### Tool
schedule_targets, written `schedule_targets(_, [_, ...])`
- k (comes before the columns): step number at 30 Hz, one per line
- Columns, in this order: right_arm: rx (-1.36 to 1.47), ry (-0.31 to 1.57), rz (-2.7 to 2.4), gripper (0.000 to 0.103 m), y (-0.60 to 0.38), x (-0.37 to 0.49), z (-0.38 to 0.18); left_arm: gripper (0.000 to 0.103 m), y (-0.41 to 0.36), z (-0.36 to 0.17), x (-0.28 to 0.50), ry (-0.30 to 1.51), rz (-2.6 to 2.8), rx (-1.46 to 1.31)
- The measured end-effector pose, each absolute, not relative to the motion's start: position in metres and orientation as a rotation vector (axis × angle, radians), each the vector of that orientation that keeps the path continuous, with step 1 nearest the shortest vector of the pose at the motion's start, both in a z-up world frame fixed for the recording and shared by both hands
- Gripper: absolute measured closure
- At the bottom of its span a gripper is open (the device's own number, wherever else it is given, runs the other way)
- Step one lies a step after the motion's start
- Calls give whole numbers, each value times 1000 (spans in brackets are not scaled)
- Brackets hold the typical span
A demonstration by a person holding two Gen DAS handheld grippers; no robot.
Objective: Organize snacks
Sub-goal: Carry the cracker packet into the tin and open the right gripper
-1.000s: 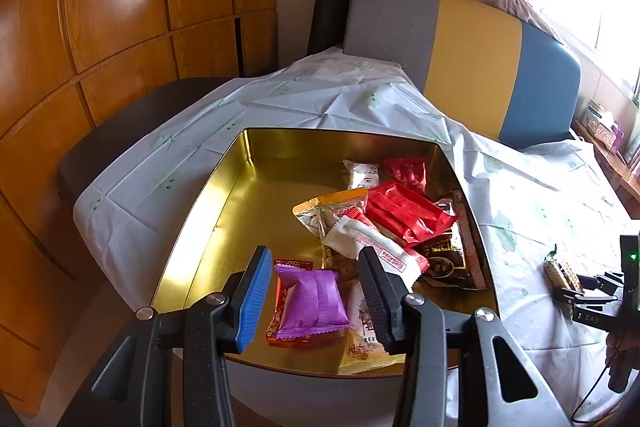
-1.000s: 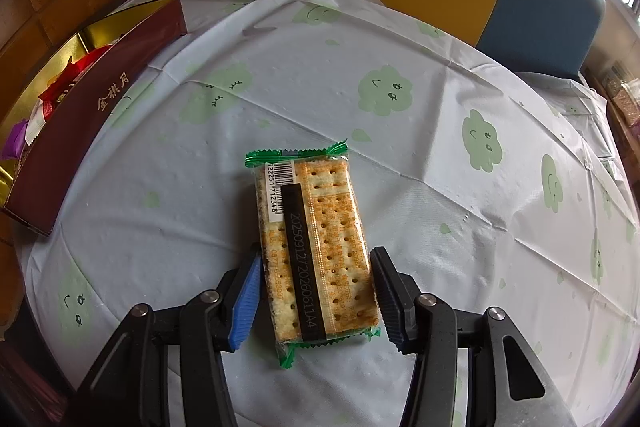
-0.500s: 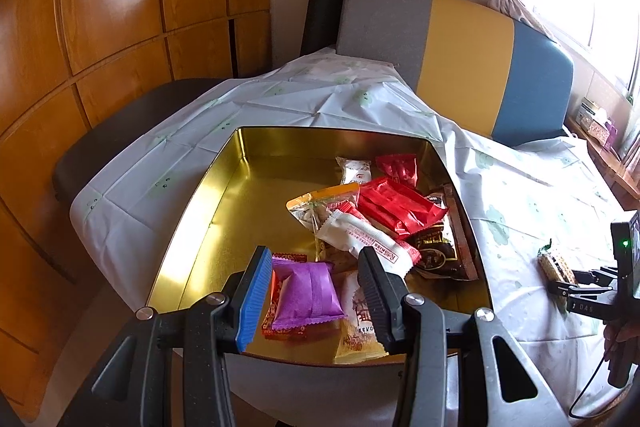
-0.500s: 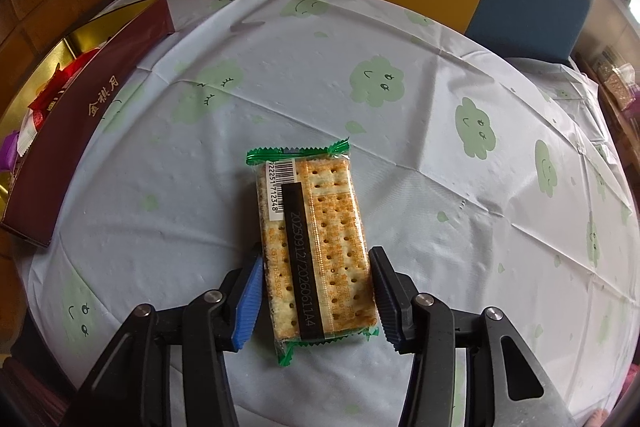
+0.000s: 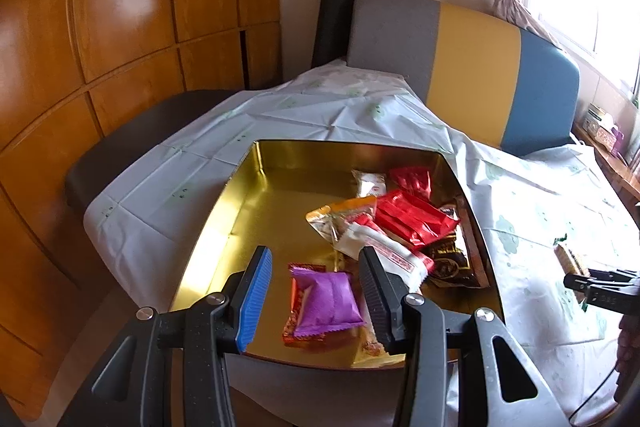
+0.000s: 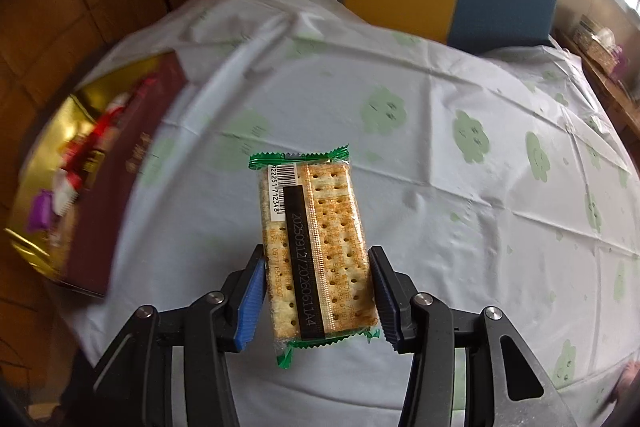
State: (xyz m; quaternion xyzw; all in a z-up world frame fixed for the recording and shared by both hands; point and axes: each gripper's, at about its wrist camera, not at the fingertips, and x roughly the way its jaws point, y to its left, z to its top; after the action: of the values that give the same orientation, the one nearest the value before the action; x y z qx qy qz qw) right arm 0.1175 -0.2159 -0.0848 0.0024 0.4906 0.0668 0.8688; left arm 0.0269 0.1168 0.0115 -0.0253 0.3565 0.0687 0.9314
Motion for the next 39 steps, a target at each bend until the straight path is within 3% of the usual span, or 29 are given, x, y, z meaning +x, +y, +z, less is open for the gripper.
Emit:
schedule_targets(11, [-110,943,448,53,-84,105,-43,57,127,19,21,691,182,-35])
schedule_targets(22, [-258,1005,498,54,4,140,-77,57,142,19,17,681,213,-48])
schedule_targets(34, [-249,1004,482,53,19,157,-90,57,149,12,19,706,234,-61])
schedule_targets(39, [-200,985,476,45,10,149,-84,57,148,11,19,715,236,-62])
